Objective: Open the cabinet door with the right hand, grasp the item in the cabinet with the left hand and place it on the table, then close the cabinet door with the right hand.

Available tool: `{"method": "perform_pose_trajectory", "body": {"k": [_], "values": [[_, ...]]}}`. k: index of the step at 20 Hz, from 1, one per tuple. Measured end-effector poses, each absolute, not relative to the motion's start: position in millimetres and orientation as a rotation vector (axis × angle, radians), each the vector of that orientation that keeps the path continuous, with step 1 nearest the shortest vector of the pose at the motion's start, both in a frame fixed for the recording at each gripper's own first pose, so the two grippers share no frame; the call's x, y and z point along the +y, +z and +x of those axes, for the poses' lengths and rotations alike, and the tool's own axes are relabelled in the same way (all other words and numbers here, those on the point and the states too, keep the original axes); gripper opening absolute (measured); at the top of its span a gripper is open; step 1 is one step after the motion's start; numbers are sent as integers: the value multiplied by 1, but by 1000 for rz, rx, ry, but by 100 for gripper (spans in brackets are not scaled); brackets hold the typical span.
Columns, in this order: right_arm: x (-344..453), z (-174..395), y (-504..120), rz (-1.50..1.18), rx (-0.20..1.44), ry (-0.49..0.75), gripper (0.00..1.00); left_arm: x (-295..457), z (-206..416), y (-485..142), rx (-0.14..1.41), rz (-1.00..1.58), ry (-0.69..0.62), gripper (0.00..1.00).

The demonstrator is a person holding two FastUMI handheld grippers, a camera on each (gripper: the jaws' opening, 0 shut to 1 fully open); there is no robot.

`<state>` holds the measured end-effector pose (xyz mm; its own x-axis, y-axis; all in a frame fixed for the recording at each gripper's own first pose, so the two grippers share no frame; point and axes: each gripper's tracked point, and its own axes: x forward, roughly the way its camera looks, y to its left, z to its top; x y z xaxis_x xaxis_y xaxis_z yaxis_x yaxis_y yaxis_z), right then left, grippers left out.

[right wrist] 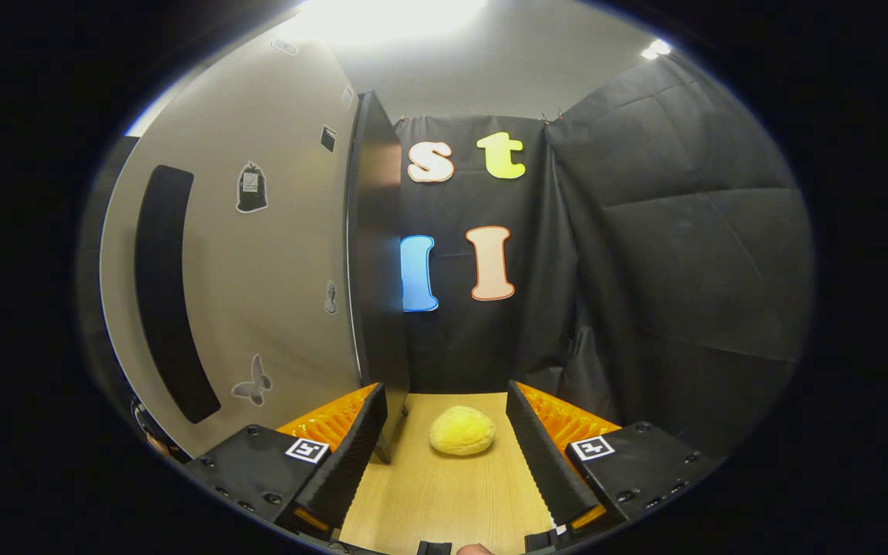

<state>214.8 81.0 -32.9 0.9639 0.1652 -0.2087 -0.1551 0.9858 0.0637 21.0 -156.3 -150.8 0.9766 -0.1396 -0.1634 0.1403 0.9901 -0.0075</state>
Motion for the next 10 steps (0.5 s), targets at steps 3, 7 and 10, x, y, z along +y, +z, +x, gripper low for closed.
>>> {"method": "perform_pose_trajectory", "body": {"k": [3, 7, 10], "values": [[83, 217, -37, 30, 214, 155, 98, -159, 9, -175, 178, 7, -157, 48], [83, 222, -47, 25, 226, 141, 98, -165, -8, -214, 209, 13, -182, 47], [76, 225, -55, 12, 242, 120, 98, -170, -20, -246, 251, 9, -187, 49]]}}
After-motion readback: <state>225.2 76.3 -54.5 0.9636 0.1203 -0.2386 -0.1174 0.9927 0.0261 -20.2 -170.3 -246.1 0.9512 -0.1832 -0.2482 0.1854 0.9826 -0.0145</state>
